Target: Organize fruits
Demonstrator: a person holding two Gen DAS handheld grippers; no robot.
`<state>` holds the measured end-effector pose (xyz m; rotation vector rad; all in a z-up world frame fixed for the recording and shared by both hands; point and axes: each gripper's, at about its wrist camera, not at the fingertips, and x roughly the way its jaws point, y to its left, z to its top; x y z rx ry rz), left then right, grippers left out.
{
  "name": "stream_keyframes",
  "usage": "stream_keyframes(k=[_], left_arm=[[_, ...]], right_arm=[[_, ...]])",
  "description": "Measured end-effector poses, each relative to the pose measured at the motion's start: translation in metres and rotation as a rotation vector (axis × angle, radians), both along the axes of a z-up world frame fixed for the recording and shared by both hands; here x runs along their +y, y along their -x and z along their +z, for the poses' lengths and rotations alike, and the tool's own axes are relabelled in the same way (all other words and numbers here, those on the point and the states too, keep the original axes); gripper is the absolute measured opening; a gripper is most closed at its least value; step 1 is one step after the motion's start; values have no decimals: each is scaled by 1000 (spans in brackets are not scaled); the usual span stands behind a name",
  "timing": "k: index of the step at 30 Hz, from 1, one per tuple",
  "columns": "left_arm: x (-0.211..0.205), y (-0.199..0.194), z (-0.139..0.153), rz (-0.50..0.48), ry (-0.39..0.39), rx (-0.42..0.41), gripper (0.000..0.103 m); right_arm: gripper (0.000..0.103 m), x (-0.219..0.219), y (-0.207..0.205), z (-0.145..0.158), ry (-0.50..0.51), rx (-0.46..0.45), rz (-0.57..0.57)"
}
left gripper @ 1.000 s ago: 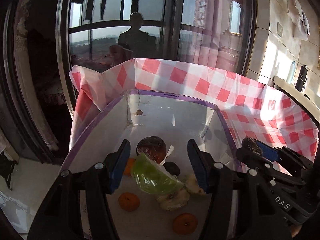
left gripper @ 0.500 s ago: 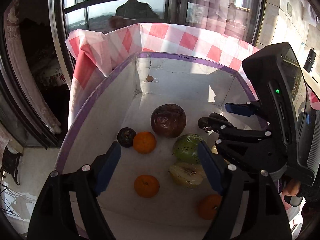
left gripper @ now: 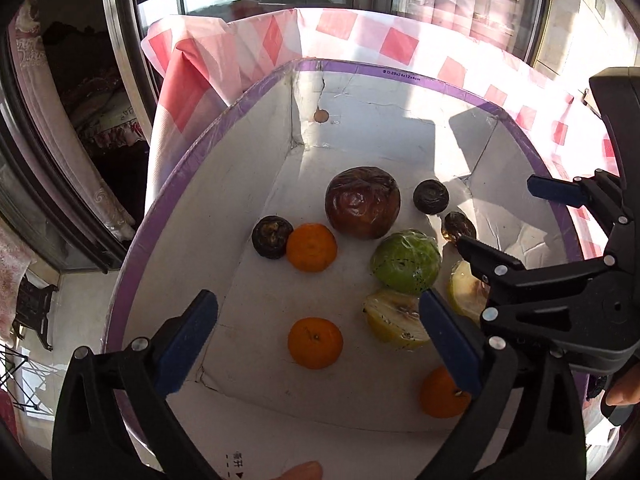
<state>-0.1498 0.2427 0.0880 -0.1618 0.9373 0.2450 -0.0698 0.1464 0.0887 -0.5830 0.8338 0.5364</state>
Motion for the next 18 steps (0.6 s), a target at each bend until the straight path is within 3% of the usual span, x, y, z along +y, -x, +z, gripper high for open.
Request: stream_keyframes(k=[4, 9, 16, 18], left_arm=[[-1, 1, -1, -15, 3, 32, 101], [10, 5, -3, 44, -15, 55, 101], [3, 4, -13, 20, -143, 115, 101], [3, 5, -12, 13, -140, 110, 101]], right_arm=[[86, 2, 1, 1, 65, 29, 26], [86, 0, -5, -2, 76, 26, 43], [87, 10, -16, -6, 29, 114, 16], [87, 13, -16, -8, 48, 94, 9]])
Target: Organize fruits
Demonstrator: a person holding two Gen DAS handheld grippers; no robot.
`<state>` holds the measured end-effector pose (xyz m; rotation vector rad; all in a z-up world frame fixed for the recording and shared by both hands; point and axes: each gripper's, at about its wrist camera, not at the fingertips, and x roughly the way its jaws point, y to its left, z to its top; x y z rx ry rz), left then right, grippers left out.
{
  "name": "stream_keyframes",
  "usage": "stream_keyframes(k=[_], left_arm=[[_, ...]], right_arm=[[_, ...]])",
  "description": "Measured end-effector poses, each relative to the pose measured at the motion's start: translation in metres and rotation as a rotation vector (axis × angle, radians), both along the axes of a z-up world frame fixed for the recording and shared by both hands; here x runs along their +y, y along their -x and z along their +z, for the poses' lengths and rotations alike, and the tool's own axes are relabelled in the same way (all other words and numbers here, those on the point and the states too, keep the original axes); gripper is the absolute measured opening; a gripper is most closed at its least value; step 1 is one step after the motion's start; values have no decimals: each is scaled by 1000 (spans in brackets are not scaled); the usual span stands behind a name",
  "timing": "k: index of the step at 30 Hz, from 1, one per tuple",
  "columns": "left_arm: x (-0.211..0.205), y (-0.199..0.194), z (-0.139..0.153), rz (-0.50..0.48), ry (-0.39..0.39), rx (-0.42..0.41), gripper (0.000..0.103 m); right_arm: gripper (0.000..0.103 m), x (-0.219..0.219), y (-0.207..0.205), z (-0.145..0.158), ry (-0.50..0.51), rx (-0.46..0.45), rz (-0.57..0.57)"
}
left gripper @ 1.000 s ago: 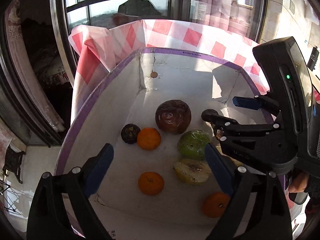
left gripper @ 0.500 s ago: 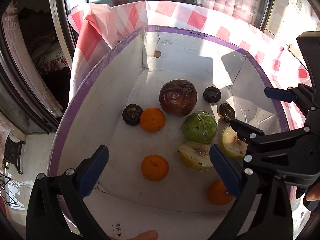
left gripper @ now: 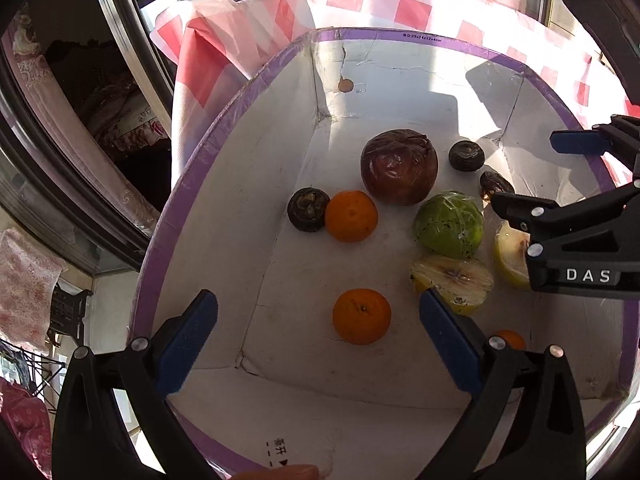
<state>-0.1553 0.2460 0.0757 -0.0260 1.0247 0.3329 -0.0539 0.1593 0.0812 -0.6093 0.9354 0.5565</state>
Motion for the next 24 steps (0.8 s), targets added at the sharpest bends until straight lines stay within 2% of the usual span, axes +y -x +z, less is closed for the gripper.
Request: stream_keyframes(k=[18, 24], left_arm=[[0, -2, -1, -13, 8, 1, 101], [3, -2, 5, -20, 91, -8, 101]], right_arm=[[87, 0, 0, -2, 8, -10, 0], [87, 1, 0, -3, 9, -12, 3]])
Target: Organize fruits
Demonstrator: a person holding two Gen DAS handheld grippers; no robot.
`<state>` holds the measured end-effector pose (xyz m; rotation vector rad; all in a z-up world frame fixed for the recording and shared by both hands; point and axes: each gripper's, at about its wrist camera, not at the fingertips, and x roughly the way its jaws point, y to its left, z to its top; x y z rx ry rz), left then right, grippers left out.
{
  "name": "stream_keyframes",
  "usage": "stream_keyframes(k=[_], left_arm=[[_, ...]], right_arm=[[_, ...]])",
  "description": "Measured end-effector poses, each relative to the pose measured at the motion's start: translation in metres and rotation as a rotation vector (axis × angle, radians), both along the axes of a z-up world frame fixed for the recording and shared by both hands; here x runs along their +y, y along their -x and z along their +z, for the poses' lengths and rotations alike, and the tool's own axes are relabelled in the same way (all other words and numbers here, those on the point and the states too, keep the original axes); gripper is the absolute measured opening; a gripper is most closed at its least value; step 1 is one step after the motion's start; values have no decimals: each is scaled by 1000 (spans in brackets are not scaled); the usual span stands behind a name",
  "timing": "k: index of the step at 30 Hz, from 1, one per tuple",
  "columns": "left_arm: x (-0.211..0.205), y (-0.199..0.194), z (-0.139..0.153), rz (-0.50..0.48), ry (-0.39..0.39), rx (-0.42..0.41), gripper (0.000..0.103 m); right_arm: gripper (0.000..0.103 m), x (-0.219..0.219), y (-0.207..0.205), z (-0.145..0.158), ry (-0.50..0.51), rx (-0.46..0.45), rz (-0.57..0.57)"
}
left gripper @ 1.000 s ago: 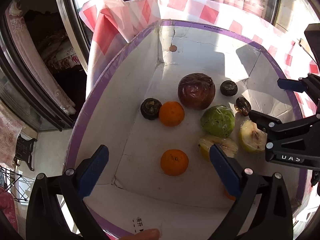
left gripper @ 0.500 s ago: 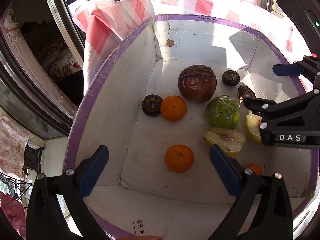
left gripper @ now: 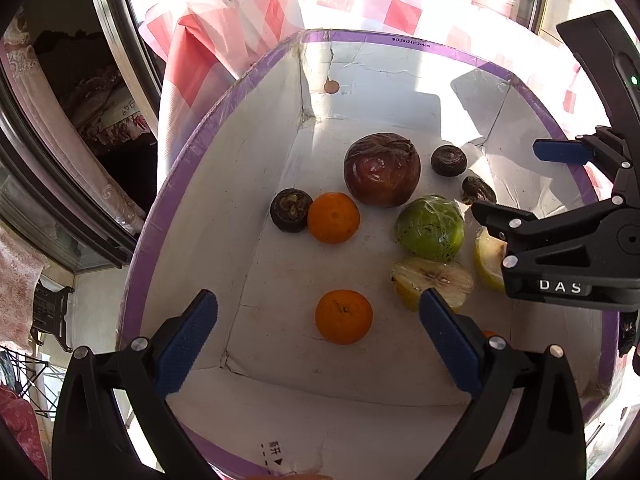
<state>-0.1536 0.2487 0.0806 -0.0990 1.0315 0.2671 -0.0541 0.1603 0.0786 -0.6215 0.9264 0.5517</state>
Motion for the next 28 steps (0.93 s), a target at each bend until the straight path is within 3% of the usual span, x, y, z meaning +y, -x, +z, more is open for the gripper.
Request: stream_keyframes(k=[5, 13, 18, 28], left_arm=[[2, -5, 3, 26, 44, 21, 101], [1, -18, -3, 76, 3, 90, 101], [8, -16, 0, 156, -31, 69, 101], [10, -16, 3, 210, -21, 97, 101]], right_arm=[[87, -2, -2, 2, -20, 20, 9], [87, -8, -4, 7, -75, 64, 34], [87, -9, -4, 7, -72, 72, 55], [87, -10, -1, 8, -92, 64, 68]])
